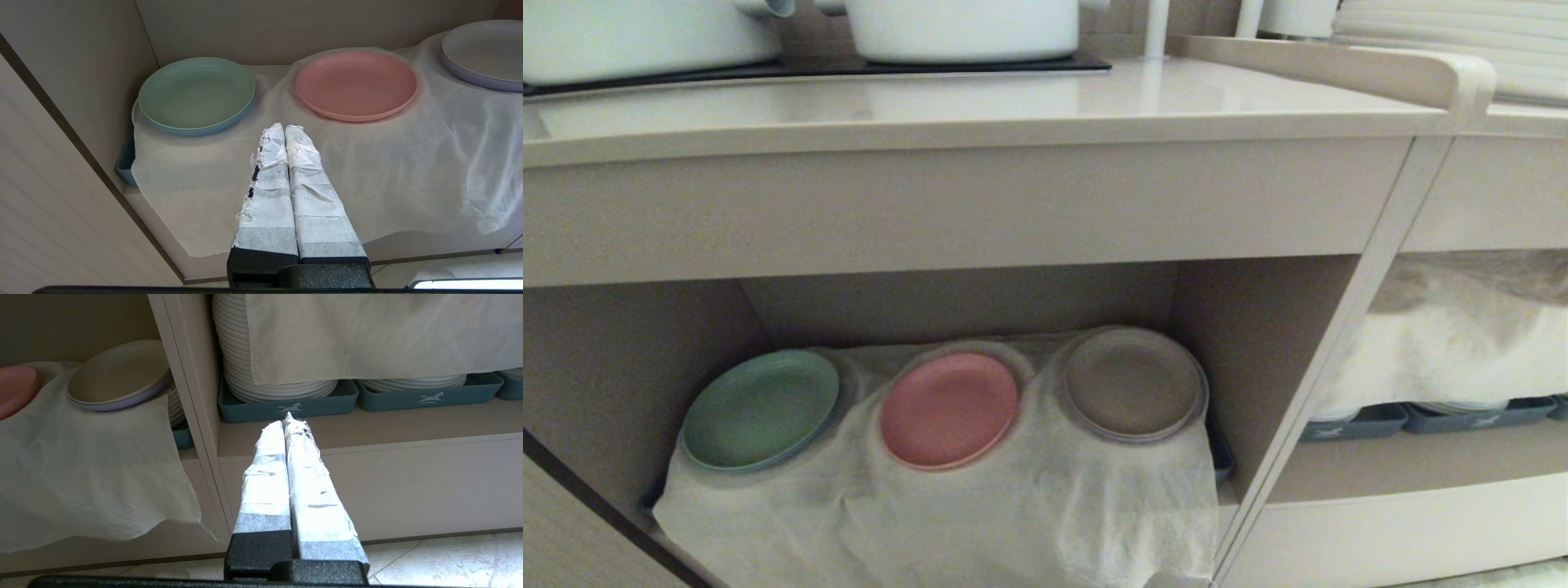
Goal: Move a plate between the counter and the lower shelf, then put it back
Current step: Pick up the plate in the cupboard
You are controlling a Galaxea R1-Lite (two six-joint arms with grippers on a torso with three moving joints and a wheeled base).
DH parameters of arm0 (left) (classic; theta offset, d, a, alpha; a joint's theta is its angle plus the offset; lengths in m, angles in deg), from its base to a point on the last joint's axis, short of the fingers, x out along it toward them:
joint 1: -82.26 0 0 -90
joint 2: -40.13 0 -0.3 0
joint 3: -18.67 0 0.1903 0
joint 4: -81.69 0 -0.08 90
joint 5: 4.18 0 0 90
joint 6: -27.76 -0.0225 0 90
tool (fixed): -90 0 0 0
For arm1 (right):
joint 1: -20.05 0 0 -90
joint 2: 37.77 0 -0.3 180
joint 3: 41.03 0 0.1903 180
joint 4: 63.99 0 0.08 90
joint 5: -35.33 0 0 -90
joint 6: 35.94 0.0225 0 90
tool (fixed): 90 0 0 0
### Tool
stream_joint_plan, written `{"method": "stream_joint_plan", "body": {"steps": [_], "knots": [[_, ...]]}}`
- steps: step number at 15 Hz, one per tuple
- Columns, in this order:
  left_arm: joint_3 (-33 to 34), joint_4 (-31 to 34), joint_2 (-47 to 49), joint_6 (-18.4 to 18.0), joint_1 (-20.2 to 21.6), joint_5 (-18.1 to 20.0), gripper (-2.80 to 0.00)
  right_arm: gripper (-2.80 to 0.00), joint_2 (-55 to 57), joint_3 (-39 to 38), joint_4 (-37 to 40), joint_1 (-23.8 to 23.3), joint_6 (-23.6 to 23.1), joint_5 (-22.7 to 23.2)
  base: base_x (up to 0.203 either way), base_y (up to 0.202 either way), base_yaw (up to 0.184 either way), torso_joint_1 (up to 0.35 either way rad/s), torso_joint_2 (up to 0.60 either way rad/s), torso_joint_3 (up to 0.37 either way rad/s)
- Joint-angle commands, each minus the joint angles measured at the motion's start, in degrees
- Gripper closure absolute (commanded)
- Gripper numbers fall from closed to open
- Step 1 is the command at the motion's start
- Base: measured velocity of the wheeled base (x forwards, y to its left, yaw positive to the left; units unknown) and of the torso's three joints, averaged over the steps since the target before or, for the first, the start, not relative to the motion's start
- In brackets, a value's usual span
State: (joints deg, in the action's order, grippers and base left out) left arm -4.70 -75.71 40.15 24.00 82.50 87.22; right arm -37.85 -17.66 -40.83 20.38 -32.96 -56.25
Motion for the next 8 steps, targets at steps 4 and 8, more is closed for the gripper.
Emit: {"method": "stream_joint_plan", "body": {"steps": [4,8], "knots": [[0.0,0.0,0.0,0.0,0.0,0.0,0.0,0.0,0.1,0.0,0.0,0.0,0.0,0.0,0.0,0.0,0.0,0.0,0.0,0.0],[0.0,0.0,0.0,0.0,0.0,0.0,0.0,0.0,0.1,0.0,0.0,0.0,0.0,0.0,0.0,0.0,0.0,0.0,0.0,0.0]]}}
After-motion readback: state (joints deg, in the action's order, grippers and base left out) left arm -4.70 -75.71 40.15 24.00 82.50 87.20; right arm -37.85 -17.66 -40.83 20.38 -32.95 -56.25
